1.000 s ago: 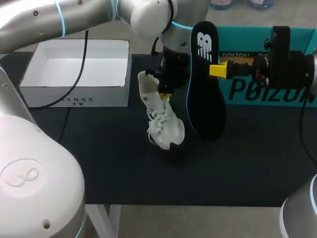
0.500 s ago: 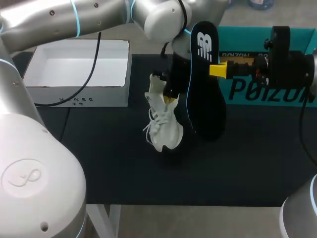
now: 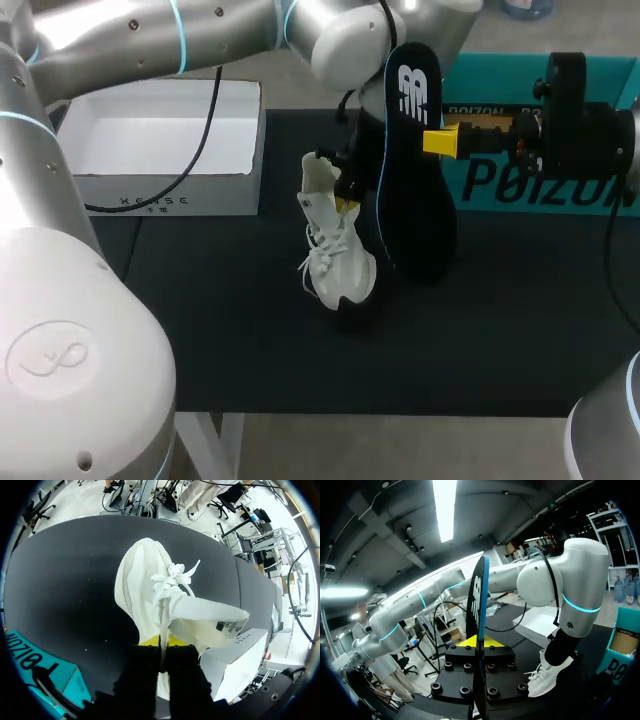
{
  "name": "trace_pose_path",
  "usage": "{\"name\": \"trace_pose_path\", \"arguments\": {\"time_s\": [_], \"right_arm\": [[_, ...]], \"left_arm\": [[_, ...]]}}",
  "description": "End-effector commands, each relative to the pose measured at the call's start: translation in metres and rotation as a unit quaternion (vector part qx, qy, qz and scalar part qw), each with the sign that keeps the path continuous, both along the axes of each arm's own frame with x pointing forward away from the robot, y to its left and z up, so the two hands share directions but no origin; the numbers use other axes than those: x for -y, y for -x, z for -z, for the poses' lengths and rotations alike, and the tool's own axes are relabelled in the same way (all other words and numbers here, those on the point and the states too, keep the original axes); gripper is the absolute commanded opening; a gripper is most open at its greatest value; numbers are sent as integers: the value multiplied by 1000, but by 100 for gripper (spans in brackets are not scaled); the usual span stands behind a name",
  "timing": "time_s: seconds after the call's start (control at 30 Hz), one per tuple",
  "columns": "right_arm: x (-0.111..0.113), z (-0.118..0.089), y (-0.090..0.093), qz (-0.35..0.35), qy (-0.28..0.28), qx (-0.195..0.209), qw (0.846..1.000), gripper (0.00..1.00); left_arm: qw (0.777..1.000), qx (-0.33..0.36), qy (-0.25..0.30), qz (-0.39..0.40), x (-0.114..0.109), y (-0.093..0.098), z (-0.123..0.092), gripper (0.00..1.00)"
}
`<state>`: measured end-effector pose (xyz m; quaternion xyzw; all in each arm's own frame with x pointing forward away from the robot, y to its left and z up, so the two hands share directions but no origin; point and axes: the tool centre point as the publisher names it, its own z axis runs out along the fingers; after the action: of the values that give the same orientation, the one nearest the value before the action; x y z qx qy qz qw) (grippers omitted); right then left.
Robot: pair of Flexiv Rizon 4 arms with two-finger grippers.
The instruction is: Take the shoe out of the shoebox, open the shoe tongue, remove and reinsert the insole, then place the shoe into the shoebox
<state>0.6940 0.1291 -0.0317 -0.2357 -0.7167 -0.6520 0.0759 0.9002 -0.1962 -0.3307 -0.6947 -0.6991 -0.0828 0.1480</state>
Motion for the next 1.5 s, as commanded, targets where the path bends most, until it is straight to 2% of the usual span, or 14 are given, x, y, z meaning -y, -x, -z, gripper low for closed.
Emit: {"name": "trace_pose_path", "arguments": {"time_s": [0.03,0.2,0.33,0.43,0.47,0.5,0.53,0.57,0.6,0.8,1.17,1.23,1.33,1.5], "right_arm": [[-2,0,-1,0,1,-1,1000,0],[-2,0,-1,0,1,-1,1000,0],[-2,0,-1,0,1,-1,1000,0],[-2,0,-1,0,1,-1,1000,0],[-2,0,-1,0,1,-1,1000,0],[-2,0,-1,0,1,-1,1000,0],[-2,0,-1,0,1,-1,1000,0],[-2,0,-1,0,1,-1,1000,0],[-2,0,-1,0,1,-1,1000,0],[-2,0,-1,0,1,-1,1000,0],[-2,0,-1,0,1,-1,1000,0],[-2,0,-1,0,1,-1,1000,0],[-2,0,-1,0,1,-1,1000,0],[-2,0,-1,0,1,-1,1000,0]], "left_arm": [[1000,-11,-3,1,8,-7,17,0],[1000,-18,7,4,16,-10,39,0],[999,-19,27,15,21,-15,51,16],[999,-17,31,19,24,-18,53,16],[999,-15,32,23,25,-19,53,23],[999,-14,33,23,26,-19,53,39],[999,-13,34,23,26,-20,53,51],[999,-10,37,23,25,-19,53,85],[999,-6,41,22,24,-19,52,100],[997,17,73,16,24,-23,36,100],[986,79,142,-29,24,-32,-11,100],[984,86,149,-36,28,-39,-27,100],[978,101,181,-36,24,-39,-47,100],[965,107,238,-38,11,-42,-65,100]]}}
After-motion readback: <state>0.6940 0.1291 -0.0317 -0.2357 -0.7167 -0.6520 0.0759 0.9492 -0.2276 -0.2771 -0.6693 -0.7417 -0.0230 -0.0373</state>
